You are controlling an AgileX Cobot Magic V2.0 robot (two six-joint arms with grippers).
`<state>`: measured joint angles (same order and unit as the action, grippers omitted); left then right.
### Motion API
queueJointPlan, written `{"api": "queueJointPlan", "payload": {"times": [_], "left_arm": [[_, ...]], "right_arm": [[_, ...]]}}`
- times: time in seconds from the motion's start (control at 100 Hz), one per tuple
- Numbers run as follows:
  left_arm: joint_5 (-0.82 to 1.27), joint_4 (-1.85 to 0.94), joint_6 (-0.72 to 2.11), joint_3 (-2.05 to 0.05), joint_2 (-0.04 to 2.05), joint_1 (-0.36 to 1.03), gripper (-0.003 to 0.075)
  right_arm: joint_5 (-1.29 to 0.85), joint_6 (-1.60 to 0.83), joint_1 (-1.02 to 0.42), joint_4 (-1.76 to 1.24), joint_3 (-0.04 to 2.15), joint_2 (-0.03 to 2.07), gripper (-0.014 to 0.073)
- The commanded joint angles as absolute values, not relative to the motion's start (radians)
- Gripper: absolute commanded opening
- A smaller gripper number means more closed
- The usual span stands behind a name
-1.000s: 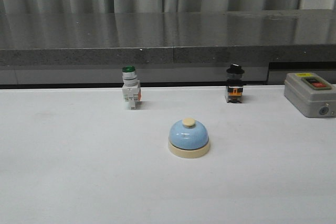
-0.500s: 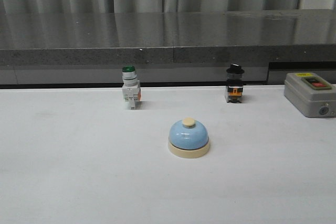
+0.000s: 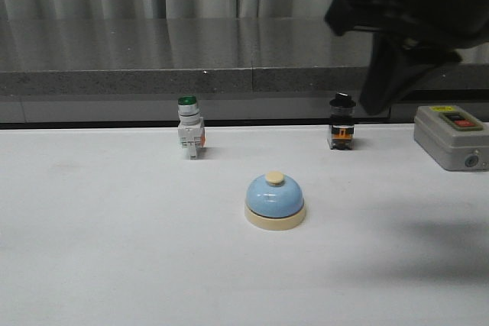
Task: Place and press bell with both arms
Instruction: 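Move the right gripper, closed, above the bell's brass button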
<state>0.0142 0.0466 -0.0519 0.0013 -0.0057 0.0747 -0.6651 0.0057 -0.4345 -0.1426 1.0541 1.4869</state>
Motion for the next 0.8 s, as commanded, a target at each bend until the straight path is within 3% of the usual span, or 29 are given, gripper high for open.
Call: {"api": "queueJointPlan", "payload": {"times": [0.0, 0.35, 0.79], "left_arm": [[-0.068, 0.039, -0.065, 0.043, -0.033, 0.074, -0.0020], [-0.068, 0.039, -0.065, 0.043, -0.033, 0.074, -0.0020], [-0.068, 0.039, -0.065, 0.043, -0.033, 0.074, -0.0020]], "right_arm": [[-0.622, -0.007, -0.464, -0.152, 1.138, 1.526, -0.0060], [-0.621, -0.007, -0.535, -0.152, 1.287, 1.715, -0.0060], [-0.586, -0.007, -0.537, -0.152, 1.297, 1.756, -0.0060]]}}
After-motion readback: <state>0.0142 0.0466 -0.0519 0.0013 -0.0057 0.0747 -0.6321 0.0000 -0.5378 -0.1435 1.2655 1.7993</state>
